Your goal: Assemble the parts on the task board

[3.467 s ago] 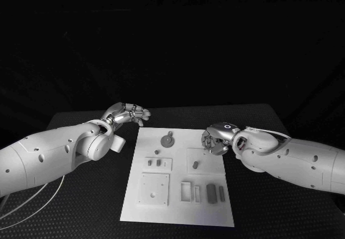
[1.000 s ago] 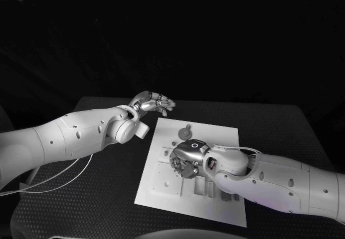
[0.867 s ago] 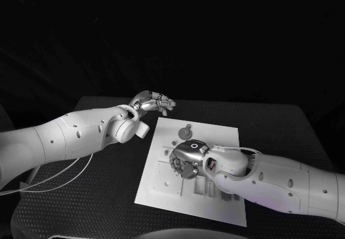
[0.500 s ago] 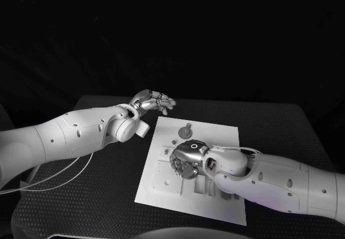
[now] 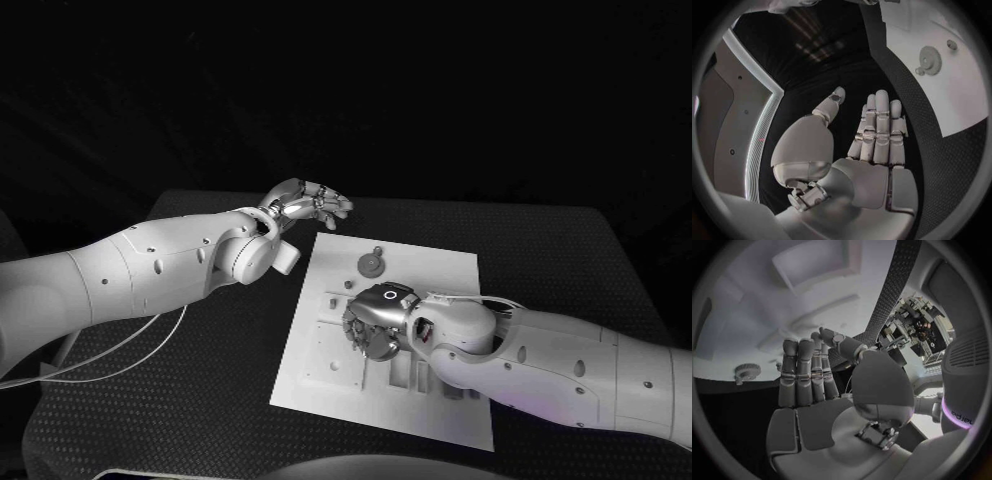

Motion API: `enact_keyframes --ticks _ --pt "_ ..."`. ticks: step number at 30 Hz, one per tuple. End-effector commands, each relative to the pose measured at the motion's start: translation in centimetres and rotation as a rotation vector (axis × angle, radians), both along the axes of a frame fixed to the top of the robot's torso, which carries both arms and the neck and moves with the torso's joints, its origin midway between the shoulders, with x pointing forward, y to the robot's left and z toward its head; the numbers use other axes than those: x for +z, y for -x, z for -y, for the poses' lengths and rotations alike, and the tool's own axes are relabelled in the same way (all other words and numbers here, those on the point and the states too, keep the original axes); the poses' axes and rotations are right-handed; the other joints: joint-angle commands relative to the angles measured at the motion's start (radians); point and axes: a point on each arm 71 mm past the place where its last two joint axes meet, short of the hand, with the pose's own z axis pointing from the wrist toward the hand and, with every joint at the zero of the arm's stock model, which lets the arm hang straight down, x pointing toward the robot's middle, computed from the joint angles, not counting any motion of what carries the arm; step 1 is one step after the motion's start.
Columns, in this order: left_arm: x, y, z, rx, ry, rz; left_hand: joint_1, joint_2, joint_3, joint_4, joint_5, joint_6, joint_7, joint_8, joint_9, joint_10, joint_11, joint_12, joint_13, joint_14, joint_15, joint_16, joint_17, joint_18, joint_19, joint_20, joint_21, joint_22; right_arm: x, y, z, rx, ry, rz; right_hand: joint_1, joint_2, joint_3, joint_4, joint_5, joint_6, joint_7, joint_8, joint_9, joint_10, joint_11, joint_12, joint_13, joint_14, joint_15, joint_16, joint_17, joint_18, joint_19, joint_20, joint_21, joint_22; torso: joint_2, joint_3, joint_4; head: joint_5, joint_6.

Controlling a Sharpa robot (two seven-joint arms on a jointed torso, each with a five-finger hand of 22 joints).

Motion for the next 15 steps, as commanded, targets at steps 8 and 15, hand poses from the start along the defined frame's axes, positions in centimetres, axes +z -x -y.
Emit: enact_keyframes --ticks 8,15 --pt "0.11 -0.01 0.2 -0.01 0.011 0.003 0.004 0.005 -0.001 0.004 -0.002 -0.007 0.003 0.002 -0.001 -0.006 0.001 -0.005 -0.001 0.007 0.002 -0.005 0.001 -0.006 0.005 -0.01 -0.005 0.001 -0.27 0.0 -0.07 0.011 0.025 -0.002 0.004 0.005 -0.005 -0.001 0.002 0.005 0.003 0.003 0.002 0.003 0.0 -0.006 0.001 0.004 -0.005 -0.005 0.002 0.014 -0.001 -0.005 0.006 0.021 0.0 0.0001 -0.0005 0.005 -0.004" --pt "0.12 0.0 0.24 -0.011 0.011 0.003 0.004 0.007 -0.001 0.005 -0.001 -0.008 0.003 0.001 -0.002 -0.006 0.001 -0.005 -0.001 0.008 0.002 -0.005 0.002 -0.006 0.006 -0.01 -0.005 0.001 -0.48 0.1 -0.2 0.012 0.025 -0.006 0.004 0.005 -0.005 -0.001 0.002 0.006 0.003 0.002 0.003 0.003 0.0 -0.006 0.002 0.004 -0.006 -0.005 0.002 0.014 0.0 -0.005 0.007 0.021 0.001 0.0004 0.0005 0.008 -0.006"
